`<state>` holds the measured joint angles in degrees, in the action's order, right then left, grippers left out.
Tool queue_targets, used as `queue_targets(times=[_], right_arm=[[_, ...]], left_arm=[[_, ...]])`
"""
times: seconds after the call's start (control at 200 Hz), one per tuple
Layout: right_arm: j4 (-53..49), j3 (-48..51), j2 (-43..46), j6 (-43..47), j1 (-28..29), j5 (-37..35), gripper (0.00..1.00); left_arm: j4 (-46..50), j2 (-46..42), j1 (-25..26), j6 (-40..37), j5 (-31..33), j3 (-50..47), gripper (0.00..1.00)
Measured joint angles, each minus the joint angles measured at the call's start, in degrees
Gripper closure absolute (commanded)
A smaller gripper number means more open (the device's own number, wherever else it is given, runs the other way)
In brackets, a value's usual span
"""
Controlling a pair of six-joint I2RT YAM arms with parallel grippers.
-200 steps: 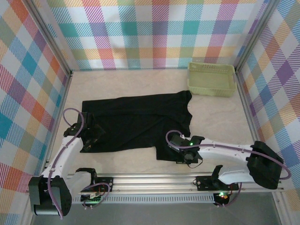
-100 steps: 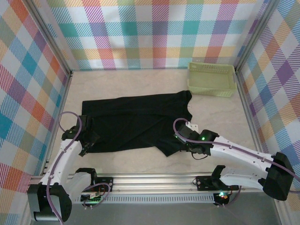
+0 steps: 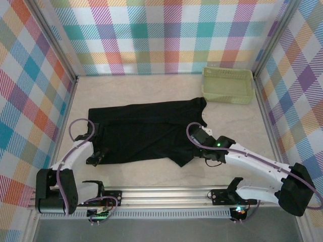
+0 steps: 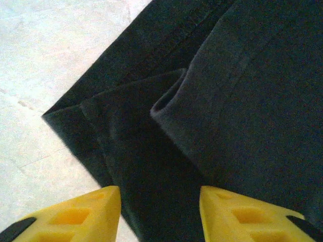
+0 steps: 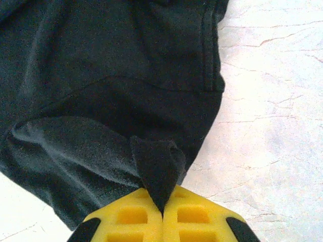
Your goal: Fold the inside-out t-shirt
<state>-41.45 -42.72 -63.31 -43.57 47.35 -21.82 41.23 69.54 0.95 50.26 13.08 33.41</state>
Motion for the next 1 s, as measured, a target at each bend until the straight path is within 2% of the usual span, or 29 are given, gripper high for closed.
queue_targets(times=[0.075,0.135,0.295,0.425,0.62,0.875,1.0], right_arm=[[-0.02,0.28,1.66,0.17,-1.51,0.02,1.00],[-0.24,0.61,3.41,0.17,-2.45,0.00,1.00],[-1.51,0.68,7.17,0.20,-4.24,-0.02,1.00],[-2.80,0.66,8.61,0.59,-5.27,-0.09,1.00],[-6.12,0.07,10.10,1.07,-7.37,-0.83,1.00],[-12.11,-0.63,16.48,-1.99,-8.35,-1.29,1.00],[-13.44,-0.09,17.29,-2.67,-8.39,0.02,1.00]], left_arm=[[-1.22,2.43,-0.02,0.33,-0.17,0.00,0.64],[-2.03,3.93,-0.13,0.63,-0.37,0.07,0.72],[-3.91,5.29,-0.26,1.36,-0.44,0.72,0.90],[-4.35,5.35,-0.31,1.42,-0.52,1.27,1.00],[-2.89,1.68,-0.22,1.38,-1.22,1.31,1.00],[3.89,-16.09,1.75,3.43,-1.64,-1.25,1.00],[7.21,-20.96,2.36,4.92,-2.12,-3.61,1.00]])
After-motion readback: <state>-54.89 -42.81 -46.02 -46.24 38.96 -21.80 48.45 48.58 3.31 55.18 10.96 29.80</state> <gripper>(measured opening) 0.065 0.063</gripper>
